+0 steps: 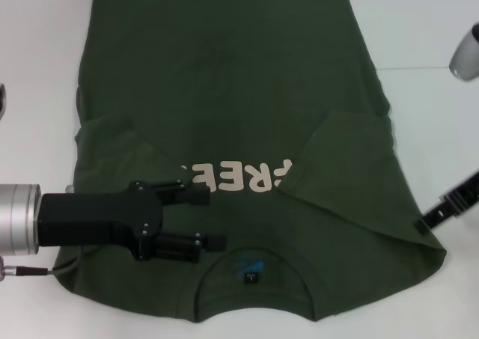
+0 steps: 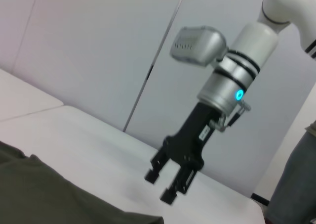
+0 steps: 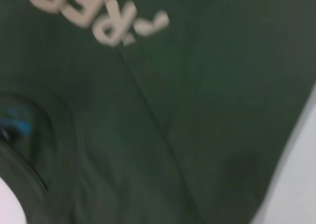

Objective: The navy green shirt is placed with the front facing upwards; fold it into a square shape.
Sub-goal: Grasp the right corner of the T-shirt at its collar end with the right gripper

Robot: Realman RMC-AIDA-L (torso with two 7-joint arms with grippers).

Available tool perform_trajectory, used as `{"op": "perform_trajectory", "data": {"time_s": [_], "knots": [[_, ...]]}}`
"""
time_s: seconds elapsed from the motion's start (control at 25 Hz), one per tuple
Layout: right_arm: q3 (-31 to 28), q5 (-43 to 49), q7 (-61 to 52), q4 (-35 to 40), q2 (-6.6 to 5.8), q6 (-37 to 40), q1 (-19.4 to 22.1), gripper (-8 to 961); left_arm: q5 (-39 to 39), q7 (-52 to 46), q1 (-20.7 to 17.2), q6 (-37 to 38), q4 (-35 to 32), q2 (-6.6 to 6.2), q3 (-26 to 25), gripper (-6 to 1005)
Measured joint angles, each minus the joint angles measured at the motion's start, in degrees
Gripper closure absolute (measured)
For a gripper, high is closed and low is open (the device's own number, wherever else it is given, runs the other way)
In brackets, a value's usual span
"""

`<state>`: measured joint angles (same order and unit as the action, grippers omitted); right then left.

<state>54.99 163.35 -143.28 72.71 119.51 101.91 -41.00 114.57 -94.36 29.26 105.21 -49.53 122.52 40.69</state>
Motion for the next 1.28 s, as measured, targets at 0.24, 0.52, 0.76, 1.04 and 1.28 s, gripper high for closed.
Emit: {"op": "perform_trajectory", "data": {"time_s": [0.24, 0.52, 0.76, 1.04, 1.28], "knots": [[1.1, 3.9, -0.6, -3.8, 0.02, -0.8, 1.2, 121, -0.8, 0.3, 0.0, -0.5, 0.4, -0.06, 0.0, 49], [1.5, 4.2, -0.6, -6.6, 0.02, -3.4, 1.8, 124, -0.8, 0.3, 0.0, -1.2, 0.3, -0.09, 0.0, 49], [2.7, 4.1, -0.8, -8.3, 0.28, -6.0, 1.6, 127, -0.8, 0.3, 0.1, -1.3, 0.4, -0.1, 0.0, 48], [5.7, 3.9, -1.8, -10.0, 0.44, -8.8, 1.0, 130, -0.8, 0.4, -0.2, -1.6, 0.4, -0.1, 0.0, 48], [7.5, 3.7, -2.8, -10.2, 0.64, -9.6, 1.0, 132, -0.8, 0.6, -0.4, -2.2, 0.6, -0.03, 0.0, 48]]}}
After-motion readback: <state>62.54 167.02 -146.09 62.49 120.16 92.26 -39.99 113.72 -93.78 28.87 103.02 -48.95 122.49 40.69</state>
